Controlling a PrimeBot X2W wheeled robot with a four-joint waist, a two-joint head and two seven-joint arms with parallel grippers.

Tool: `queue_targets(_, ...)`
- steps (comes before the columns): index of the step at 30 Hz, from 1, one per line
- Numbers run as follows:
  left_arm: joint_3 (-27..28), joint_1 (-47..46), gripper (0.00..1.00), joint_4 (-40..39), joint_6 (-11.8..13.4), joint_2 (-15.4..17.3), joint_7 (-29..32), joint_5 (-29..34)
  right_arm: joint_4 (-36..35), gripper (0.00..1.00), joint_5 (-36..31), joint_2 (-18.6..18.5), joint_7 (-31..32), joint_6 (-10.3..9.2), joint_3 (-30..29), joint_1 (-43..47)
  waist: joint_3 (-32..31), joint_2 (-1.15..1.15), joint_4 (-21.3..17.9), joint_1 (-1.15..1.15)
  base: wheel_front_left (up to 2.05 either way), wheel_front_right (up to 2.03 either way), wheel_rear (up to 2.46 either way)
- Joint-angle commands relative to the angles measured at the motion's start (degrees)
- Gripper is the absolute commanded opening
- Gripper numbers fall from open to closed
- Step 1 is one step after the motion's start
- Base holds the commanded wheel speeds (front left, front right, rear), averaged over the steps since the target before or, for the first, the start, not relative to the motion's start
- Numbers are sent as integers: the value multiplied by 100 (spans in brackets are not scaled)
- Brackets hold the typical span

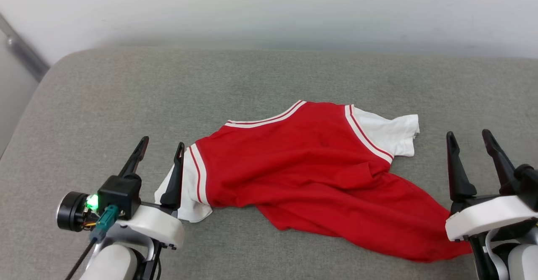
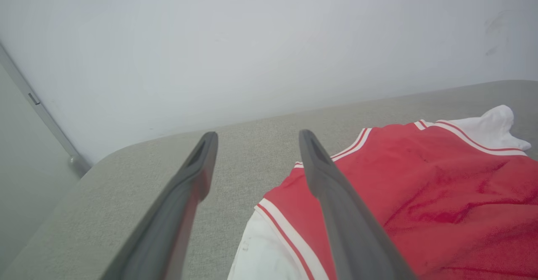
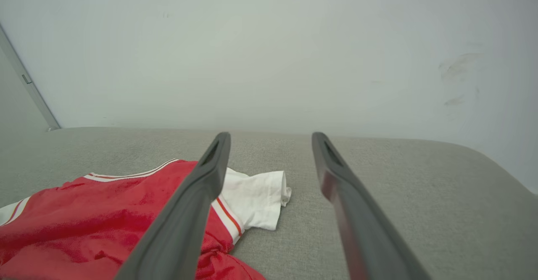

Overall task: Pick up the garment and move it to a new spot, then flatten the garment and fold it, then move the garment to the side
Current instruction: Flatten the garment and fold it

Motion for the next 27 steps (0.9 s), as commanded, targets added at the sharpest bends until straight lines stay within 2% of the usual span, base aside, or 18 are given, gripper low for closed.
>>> queue_targets(1,34,95,100,-86,51,-33,-68,30,-45,100,52,-60,57,-2,32,44,-34,0,56,0,0,0,0)
queue_targets(6,129,334,100,-525,189,-79,-217,168,-140,100,145,-453,783,-2,518,-37,-39,0,236,0,0,0,0)
queue_targets(12,116,462,100,-710,124,-116,-249,260,-124,100,557,-1240,2365,-2,1763,-597,72,0,435,0,0,0,0)
queue_targets(17,39,338,100,-680,14,-243,-260,303,384,100,914,-1700,3474,-3,2679,-1334,221,0,647,0,0,0,0)
queue_targets(21,2,261,100,-628,-78,-359,-254,346,1054,100,1069,-1882,3939,-3,3119,-1850,335,0,849,0,0,0,0)
queue_targets(27,19,218,100,-549,-211,-499,-251,394,2029,100,1138,-1998,4165,-3,3564,-2344,466,0,1150,0,0,0,0)
